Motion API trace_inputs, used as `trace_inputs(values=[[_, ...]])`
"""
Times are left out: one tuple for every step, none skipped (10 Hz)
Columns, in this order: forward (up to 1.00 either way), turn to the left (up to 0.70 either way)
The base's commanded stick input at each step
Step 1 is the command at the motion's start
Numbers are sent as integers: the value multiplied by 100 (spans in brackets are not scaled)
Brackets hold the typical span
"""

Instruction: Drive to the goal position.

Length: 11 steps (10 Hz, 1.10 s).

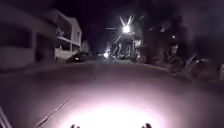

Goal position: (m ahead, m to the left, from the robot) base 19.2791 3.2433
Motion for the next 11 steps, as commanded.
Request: trace_inputs(values=[[85, -14], [85, -34], [85, -23], [85, -3], [85, 0], [85, 0], [85, 0], [85, 0], [85, 0], [85, 0], [85, -25]])
